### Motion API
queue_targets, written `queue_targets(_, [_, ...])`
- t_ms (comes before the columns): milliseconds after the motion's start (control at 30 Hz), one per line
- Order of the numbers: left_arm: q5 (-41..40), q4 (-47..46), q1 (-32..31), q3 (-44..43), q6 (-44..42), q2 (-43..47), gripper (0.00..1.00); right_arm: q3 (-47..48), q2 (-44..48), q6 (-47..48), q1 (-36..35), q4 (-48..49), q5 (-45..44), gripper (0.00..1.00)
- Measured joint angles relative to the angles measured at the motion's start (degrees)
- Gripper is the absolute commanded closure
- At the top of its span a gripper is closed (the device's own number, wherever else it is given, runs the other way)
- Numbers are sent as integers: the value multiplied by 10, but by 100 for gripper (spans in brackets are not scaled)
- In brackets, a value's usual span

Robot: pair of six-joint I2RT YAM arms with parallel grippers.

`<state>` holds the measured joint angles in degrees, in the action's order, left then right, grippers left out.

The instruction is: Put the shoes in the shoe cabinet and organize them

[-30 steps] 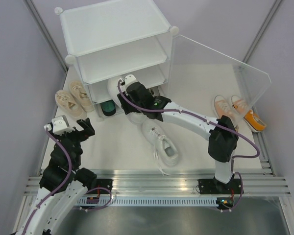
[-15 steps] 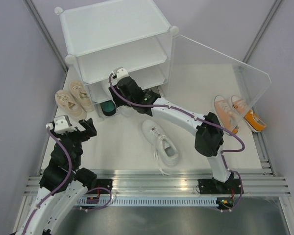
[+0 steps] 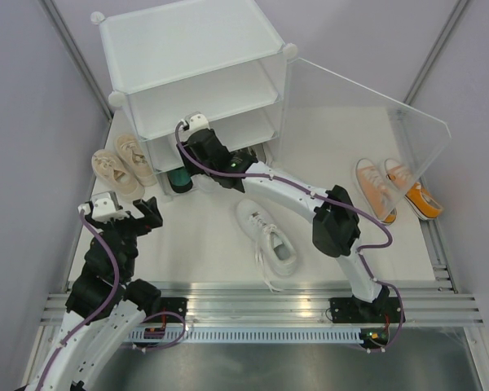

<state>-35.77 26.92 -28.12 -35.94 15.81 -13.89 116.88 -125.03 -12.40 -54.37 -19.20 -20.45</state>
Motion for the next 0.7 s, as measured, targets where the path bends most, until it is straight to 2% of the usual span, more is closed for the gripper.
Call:
queue_targets(300, [16, 0, 0, 0, 0, 0, 0, 40, -23, -4, -1, 4, -2, 99])
queue_targets(500, [19, 0, 0, 0, 0, 0, 0, 71, -44, -7, -1, 9, 3, 93])
queue_targets(600, [19, 0, -2, 0, 0, 0, 0, 80, -53, -8, -1, 11, 9, 72])
queue_targets(633, [19, 0, -3, 0, 0, 0, 0, 80, -53, -8, -1, 11, 9, 56])
queue_targets(700, [22, 0, -3, 0, 0, 0, 0, 82, -53, -9, 0, 11, 12, 44])
